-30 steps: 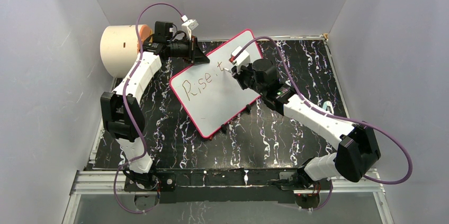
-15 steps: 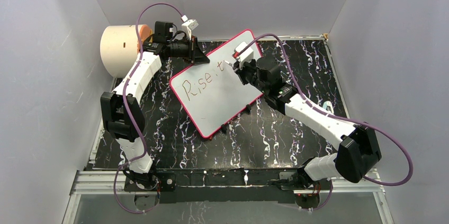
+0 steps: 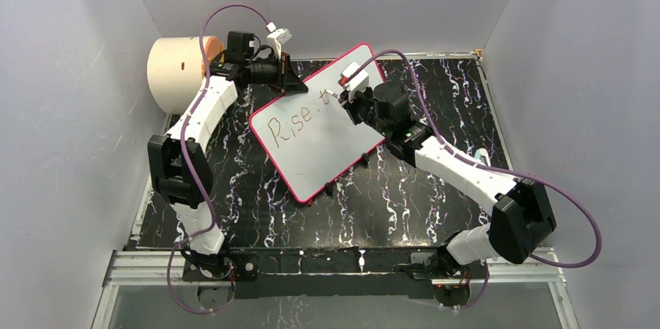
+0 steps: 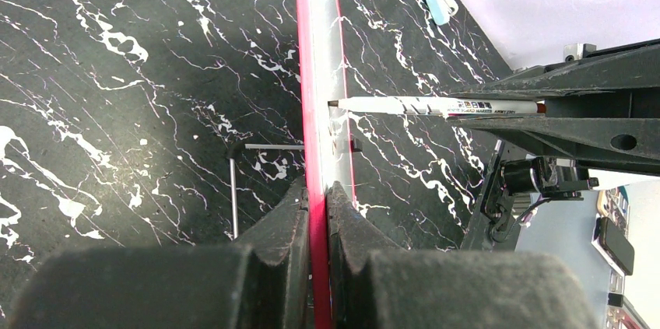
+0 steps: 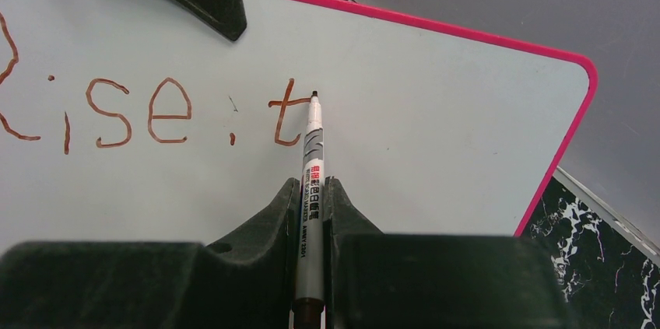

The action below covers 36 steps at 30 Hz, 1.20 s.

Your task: Write a sentence on the whiteboard

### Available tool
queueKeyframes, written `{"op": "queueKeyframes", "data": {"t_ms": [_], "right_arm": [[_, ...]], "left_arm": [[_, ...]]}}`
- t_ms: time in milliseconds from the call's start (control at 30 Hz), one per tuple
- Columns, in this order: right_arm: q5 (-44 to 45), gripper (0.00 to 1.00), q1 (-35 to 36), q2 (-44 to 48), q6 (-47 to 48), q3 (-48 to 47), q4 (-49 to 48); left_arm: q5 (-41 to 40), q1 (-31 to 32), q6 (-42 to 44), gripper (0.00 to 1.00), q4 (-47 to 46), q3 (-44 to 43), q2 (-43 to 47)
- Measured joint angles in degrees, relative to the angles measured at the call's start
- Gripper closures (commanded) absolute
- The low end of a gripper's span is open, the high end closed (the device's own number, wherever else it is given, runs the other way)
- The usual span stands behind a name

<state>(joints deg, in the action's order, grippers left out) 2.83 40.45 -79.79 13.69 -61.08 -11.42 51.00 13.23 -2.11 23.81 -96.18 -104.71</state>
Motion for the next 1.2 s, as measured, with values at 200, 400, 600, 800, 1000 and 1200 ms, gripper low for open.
{"op": "queueKeyframes", "data": {"t_ms": [200,400,600,800,1000,1200], "right_arm": [[0.24,1.00,-0.37,-0.31,-0.11,-0.15,-0.52],[0.37,1.00,-0.63,-0.50,-0.42,-0.46,-0.31],[-0.04,1.00,-0.70,-0.50,-0.52,-0.59,1.07],[-0.28,1.00,-0.70,-0.07,-1.25,-0.63,3.19],[-0.48,1.00,-0.70,0.57,-1.55,-0.63,5.92],[-0.46,1.00,-0.70,0.92,-1.66,-0.63,7.69]], "left_arm": [[-0.04,0.00,0.04,1.00,0.00,0.00,0.00],[-0.07,0.00,0.07,1.00,0.00,0.00,0.00],[-0.31,0.00,0.15,1.00,0.00,0.00,-0.02],[-0.39,0.00,0.17,1.00,0.00,0.00,-0.02],[-0.37,0.00,0.17,1.00,0.00,0.00,-0.02],[-0.33,0.00,0.17,1.00,0.00,0.00,-0.02]]}}
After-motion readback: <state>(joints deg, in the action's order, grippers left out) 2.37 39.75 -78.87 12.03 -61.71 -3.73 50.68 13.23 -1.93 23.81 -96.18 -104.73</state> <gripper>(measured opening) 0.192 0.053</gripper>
